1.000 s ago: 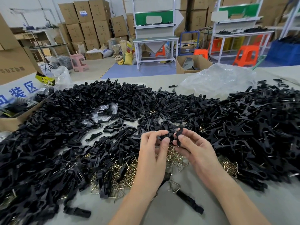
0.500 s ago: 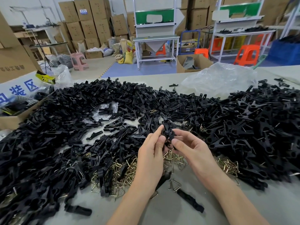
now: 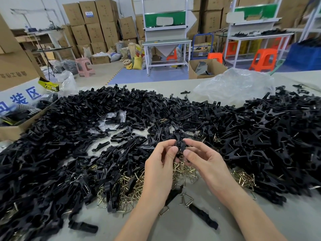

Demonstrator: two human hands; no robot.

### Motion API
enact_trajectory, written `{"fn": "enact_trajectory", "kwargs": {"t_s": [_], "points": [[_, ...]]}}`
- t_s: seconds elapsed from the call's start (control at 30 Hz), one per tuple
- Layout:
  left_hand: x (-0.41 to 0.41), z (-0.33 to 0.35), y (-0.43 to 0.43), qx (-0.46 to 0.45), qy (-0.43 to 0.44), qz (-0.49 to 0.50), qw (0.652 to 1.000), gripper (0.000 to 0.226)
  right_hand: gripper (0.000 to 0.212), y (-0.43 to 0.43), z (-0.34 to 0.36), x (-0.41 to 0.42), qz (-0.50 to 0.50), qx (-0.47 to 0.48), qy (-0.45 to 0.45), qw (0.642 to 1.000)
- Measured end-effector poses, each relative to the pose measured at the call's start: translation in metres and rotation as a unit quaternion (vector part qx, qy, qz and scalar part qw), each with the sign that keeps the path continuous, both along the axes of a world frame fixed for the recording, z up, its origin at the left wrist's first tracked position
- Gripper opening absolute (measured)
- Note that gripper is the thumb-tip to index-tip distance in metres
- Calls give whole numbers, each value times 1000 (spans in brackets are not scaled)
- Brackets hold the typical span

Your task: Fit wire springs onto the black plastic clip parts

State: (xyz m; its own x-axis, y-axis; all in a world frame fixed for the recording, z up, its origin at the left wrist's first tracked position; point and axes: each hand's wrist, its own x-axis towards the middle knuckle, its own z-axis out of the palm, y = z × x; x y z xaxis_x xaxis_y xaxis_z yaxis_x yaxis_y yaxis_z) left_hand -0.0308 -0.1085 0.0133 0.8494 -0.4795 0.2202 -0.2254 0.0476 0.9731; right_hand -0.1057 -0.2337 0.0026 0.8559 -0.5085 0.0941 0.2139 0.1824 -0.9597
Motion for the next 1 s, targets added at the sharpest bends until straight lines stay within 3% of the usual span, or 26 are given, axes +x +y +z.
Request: {"fn": "enact_trajectory", "kwargs": {"t_s": [0.37, 0.47, 0.77, 0.9, 1.0], "points": [[-1, 3, 3, -14, 10, -13, 1000, 15, 34, -1, -1, -1, 13, -20, -1, 1000], [-3, 4, 4, -8, 7, -38, 999, 15, 50, -5, -1, 0, 10, 7, -22, 1000], [1, 3, 4, 1, -9, -22, 1000, 8, 66, -9, -3, -1, 69, 31, -20, 997], [8, 0, 14, 66, -103, 5, 992, 5, 52, -9, 0, -7, 39, 6, -14, 999], [19, -1, 24, 229, -266, 18, 936, 19, 25, -13, 1, -9, -12, 45, -17, 999]]}}
